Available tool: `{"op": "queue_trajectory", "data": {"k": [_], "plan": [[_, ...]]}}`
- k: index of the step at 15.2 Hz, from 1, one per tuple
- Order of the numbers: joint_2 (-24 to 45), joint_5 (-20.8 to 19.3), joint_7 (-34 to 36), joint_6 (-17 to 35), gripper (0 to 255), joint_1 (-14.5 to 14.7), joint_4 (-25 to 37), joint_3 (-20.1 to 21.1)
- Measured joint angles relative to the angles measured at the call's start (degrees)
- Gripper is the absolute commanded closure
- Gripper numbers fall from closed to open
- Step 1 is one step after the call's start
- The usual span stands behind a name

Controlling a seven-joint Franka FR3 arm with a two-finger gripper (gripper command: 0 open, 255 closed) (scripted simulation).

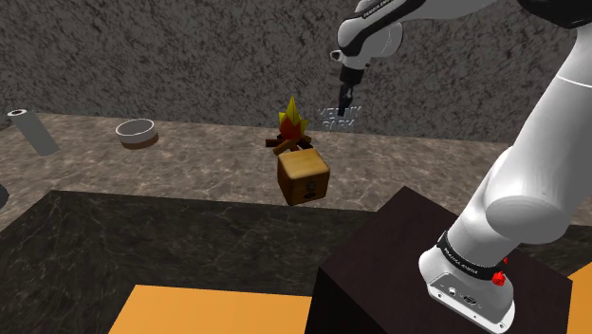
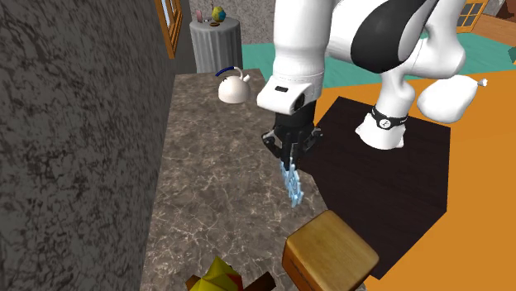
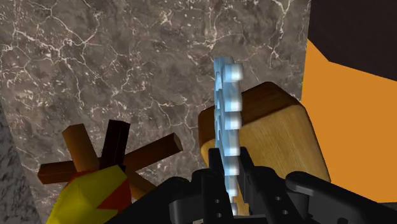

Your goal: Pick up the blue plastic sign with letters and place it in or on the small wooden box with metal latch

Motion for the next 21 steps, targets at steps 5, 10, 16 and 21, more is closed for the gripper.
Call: {"op": "queue_trajectory", "data": {"k": [5,10,16,21], "plan": [[-1.0,-1.1,7.6,-0.2,255,3.7,0.0,3.2],[-1.2,-1.9,15.0,-0.9,255,7.3,1.1,6.4],[0.3,-1.4,16.8,1.8,255,8.5,0.0,7.6],[2.5,-0.3,16.1,5.4,255,8.5,-1.5,7.8]]}}
